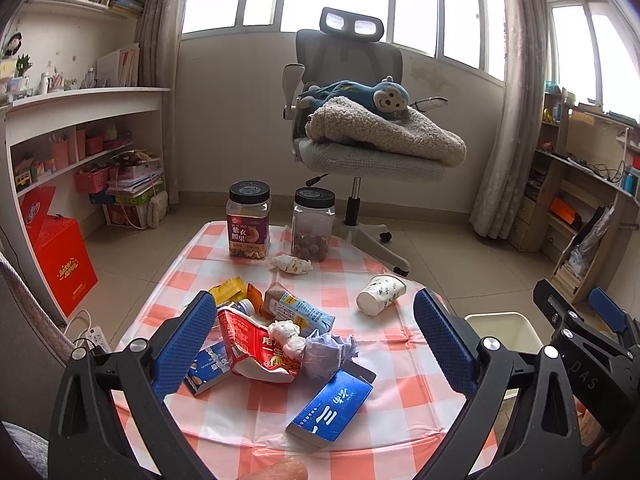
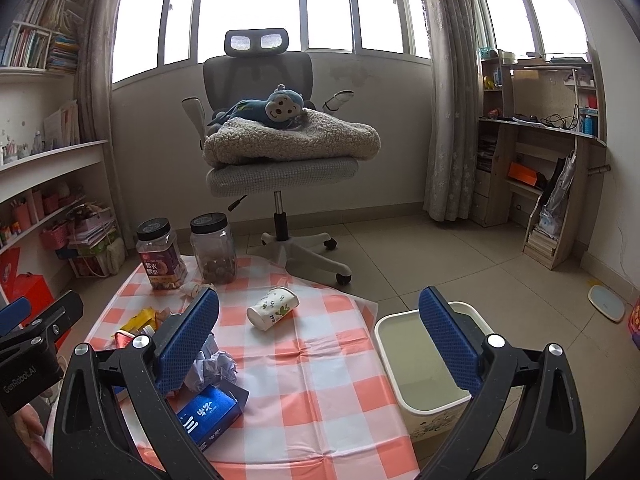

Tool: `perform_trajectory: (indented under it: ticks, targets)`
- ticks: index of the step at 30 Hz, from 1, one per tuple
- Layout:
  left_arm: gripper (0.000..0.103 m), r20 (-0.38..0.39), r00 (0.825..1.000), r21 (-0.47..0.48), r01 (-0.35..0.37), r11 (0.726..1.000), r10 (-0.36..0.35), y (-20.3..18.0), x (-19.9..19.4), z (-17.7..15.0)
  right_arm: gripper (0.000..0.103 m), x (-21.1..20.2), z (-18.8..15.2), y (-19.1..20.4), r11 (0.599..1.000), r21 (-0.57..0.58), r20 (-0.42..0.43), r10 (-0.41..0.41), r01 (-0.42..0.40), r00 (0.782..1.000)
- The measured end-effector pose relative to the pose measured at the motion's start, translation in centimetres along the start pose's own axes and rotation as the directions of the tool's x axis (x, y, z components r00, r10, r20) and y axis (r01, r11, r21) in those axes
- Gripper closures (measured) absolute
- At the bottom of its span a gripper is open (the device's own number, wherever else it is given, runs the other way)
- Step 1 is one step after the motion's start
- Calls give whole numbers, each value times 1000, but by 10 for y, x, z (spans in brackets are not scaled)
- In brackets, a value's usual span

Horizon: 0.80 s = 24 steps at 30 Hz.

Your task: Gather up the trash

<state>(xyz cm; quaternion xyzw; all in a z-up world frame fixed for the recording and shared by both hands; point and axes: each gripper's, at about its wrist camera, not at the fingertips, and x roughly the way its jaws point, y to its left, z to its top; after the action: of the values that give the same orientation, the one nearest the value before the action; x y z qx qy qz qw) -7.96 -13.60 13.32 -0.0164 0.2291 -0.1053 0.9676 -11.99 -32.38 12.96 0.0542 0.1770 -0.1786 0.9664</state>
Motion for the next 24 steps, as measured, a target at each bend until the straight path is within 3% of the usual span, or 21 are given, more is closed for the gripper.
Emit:
perform_trajectory:
  ticks: [24]
  targets:
    - [7,-9,1000,3,3,1000,-3,-2,1,0,7,-2,-2,1,1000,-16,-3,10,-10,1000]
